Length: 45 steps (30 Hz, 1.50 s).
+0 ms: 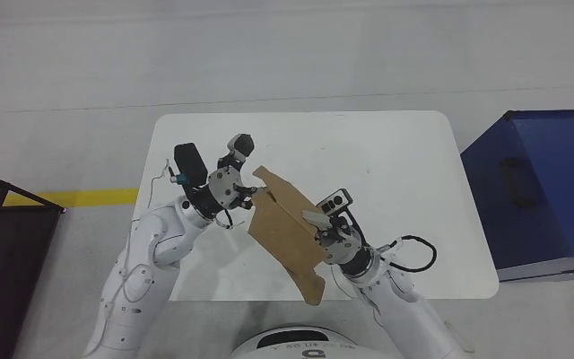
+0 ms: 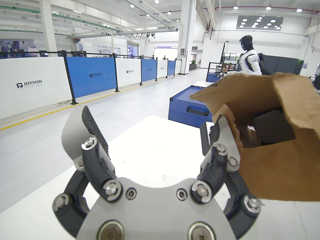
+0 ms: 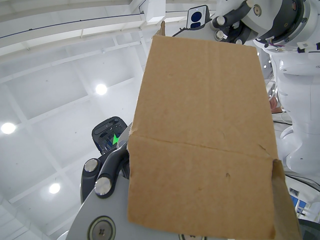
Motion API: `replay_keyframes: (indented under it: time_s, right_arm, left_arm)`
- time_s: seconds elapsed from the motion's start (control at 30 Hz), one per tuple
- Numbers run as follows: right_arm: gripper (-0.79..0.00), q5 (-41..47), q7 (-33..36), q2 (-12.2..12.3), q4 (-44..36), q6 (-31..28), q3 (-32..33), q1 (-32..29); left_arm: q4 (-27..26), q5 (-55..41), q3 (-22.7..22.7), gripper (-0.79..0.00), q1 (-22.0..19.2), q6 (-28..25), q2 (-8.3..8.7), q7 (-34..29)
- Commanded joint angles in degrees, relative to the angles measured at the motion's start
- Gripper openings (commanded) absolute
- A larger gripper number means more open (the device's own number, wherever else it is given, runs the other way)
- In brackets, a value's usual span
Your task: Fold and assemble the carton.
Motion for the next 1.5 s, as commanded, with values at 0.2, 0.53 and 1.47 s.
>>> replay_keyframes:
  time_s: [0.2,0.53,1.47]
  right_arm:
    - [-0.785,0.25,-0.48,-0.11,0.08,0.37,-0.59,0.65]
    - [-0.785,2.29,-0.64,-0.31,1.35,0.00,-0.40,1.61]
    - [-0.785,-0.27,0.06,-0.33,-0.16,-2.56,-0.80,-0.05]
  left_arm:
    - [-0.49,-1.58,1.14,0.000,-0.54,-0.26,-0.01,-0.63]
    - [-2.84,-5.05,-5.36,0.000,3.25,-0.50,0.70,3.78]
    - [-2.29,-1.16,-1.89,0.000,0.84,-0.61,0.53,3.68]
